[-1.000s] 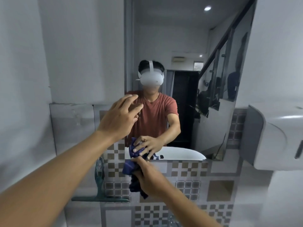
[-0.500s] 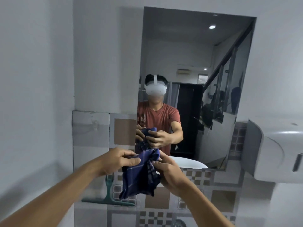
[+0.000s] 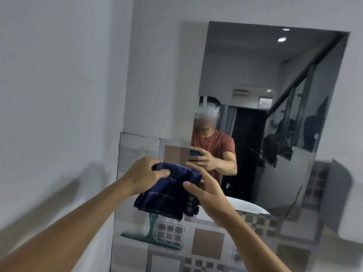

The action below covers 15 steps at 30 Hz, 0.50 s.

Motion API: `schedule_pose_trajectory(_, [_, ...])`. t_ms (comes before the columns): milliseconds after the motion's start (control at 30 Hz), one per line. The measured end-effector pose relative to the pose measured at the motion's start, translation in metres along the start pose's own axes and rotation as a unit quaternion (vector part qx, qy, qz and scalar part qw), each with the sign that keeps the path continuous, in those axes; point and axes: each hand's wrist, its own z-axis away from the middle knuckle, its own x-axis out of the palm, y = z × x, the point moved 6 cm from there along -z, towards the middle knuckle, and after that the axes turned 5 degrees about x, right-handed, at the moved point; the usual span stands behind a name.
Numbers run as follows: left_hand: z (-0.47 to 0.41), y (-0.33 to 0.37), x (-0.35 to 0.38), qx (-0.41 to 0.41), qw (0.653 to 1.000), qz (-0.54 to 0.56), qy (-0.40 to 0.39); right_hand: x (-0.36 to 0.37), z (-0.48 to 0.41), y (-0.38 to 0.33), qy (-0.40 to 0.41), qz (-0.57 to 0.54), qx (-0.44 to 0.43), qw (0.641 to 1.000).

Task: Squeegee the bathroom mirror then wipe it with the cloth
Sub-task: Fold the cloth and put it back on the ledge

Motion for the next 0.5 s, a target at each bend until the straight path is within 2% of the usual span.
schedule_pose_trajectory(67, [-0.001,-0.006,-0.010,-0.002,1.000,0.003,0.008,0.005,-0.011,-0.004,0.031,0.054,-0.038,0.997])
schedule_pose_trajectory(233, [-0.004,-0.021,-0.034,0.015,0.998,-0.031,0.058,0.019,-0.044,-0.004,0.067,0.139,-0.043,0.987])
schedule_pose_trajectory(333, [-0.014,-0.030,-0.050,0.026,0.993,-0.033,0.113,0.036,-0.064,-0.016,0.084,0.194,-0.095,0.973])
schedule_pose_trajectory(500, [-0.033,-0.019,-0.085,0.096,0.965,-0.094,0.225,0.057,-0.100,-0.046,0.117,0.243,-0.161,0.949])
